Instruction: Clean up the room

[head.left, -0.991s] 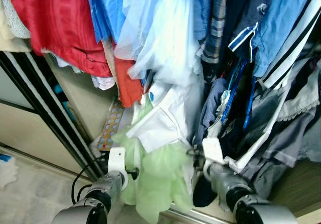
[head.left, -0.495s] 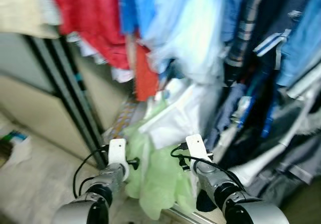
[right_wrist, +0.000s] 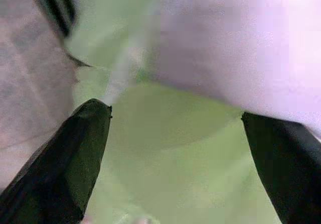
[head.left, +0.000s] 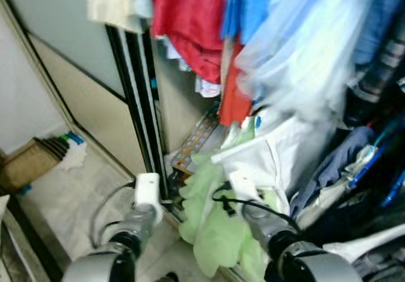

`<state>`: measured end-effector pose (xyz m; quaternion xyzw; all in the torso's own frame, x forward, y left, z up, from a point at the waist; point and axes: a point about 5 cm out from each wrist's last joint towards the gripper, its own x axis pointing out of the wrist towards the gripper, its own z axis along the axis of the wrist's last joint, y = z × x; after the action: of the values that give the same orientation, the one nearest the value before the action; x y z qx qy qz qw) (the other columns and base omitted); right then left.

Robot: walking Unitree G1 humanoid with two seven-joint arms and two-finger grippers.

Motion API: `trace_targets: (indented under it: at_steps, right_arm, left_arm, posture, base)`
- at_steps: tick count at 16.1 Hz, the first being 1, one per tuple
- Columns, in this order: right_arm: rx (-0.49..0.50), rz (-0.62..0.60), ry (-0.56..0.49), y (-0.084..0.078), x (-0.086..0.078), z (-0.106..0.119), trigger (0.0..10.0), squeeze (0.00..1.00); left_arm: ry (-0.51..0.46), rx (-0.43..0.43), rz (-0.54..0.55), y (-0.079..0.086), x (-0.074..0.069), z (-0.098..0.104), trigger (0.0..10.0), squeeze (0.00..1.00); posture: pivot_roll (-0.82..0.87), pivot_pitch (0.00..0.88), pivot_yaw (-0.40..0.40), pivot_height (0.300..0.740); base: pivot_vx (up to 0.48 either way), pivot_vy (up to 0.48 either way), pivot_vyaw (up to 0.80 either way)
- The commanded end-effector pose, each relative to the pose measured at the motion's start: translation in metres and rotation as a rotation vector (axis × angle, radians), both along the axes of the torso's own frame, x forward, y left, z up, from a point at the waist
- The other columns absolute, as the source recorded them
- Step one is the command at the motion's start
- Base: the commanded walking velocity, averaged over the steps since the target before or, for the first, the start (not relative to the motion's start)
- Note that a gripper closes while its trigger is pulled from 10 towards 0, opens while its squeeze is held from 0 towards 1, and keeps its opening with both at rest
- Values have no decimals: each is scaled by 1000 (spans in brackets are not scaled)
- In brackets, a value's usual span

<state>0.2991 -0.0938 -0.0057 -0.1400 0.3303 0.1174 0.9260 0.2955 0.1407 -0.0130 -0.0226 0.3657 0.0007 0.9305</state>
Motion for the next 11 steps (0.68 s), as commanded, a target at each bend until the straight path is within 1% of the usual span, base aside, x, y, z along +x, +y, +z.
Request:
trace_targets:
  at_steps: [1,3,4,5,7,8,9,10,11]
  right_arm:
    - [-8,13,-1,-1,0,0,10000,0]
    - [-11,22,-1,0,0,0,10000,0]
    - [-14,33,-3,1,0,0,10000,0]
    - [-16,36,-4,1,0,0,10000,0]
    - [-19,39,-5,1,0,0,10000,0]
    - [-23,45,-5,2,0,0,10000,0]
    - [-26,52,-6,2,0,0,10000,0]
    - [-28,57,-8,3,0,0,10000,0]
    - [-31,64,-9,4,0,1,10000,0]
  left_arm:
    - [-18,10,-7,-2,3,3,10000,0]
    - [-63,50,-19,0,6,6,10000,0]
    - [-80,26,1,1,8,8,10000,0]
    - [-81,19,5,1,8,8,10000,0]
    - [-40,8,11,0,5,6,10000,0]
    - [-40,61,-39,-2,5,5,10000,0]
    - [-39,82,-72,-4,5,5,10000,0]
    - [-39,97,-80,-5,5,5,10000,0]
    - [-46,94,-75,-4,6,6,10000,0]
  posture:
    - [-98,0,8,740]
    - [-99,0,9,740]
    - [-99,0,11,740]
    - [-99,0,11,740]
    - [-100,0,12,740]
    - [-101,0,11,740]
    - [-102,0,12,740]
    - [-102,0,12,740]
    - [-103,0,12,740]
  base:
    - [0,0,800]
    - [0,0,800]
    - [0,0,800]
    - [0,0,800]
    - [0,0,800]
    - [0,0,800]
    - [0,0,800]
    - [0,0,800]
    - [0,0,800]
